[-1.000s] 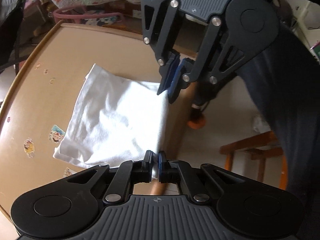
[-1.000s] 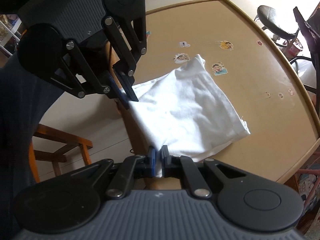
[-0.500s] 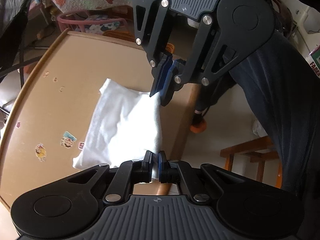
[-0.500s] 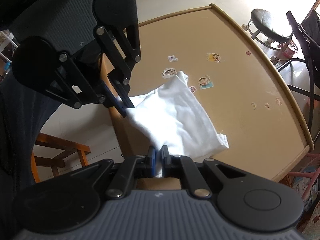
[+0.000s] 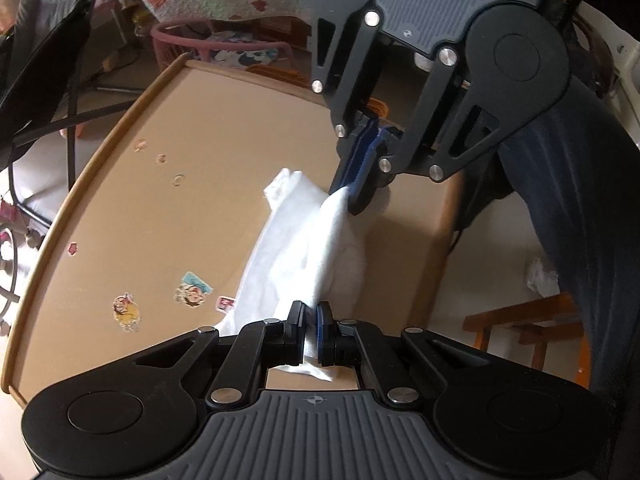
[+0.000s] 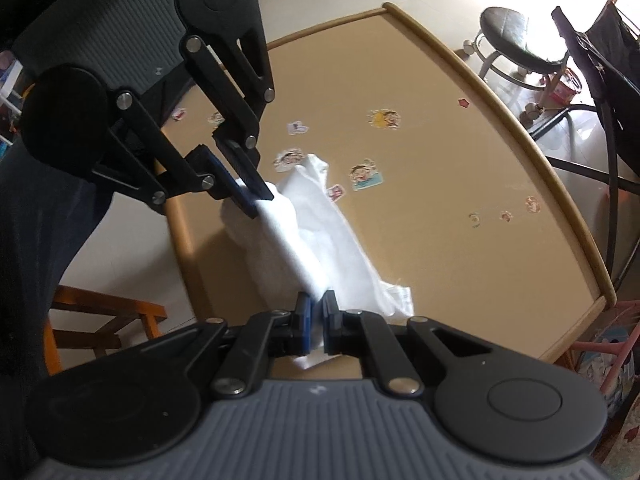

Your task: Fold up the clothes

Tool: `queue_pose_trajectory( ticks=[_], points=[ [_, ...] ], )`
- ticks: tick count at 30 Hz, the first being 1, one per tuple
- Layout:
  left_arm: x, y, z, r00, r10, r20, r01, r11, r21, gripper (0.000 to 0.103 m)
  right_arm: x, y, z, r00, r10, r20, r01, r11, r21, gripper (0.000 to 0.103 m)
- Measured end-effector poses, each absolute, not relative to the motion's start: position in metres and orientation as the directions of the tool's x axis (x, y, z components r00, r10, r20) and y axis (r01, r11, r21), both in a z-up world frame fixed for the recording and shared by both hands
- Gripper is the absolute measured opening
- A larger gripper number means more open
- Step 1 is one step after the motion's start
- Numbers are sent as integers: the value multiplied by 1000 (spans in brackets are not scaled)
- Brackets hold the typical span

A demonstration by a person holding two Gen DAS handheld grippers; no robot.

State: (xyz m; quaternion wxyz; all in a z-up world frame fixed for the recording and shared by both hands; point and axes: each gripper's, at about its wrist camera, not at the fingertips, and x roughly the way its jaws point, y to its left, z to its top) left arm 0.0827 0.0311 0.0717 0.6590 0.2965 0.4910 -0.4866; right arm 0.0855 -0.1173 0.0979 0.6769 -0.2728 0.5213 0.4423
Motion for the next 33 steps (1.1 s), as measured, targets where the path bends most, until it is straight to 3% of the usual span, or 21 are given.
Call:
queue_pose_trajectory(
  ticks=[21, 33],
  points=[
    [119, 21, 26, 101, -282, -954, 909, 415, -26, 8, 109, -108, 53, 150, 260, -954, -877, 481, -7, 10],
    [120, 28, 18, 126, -299, -946, 855, 516, -49, 16, 109, -121, 49, 176, 277, -945, -814, 581, 19, 32]
  ],
)
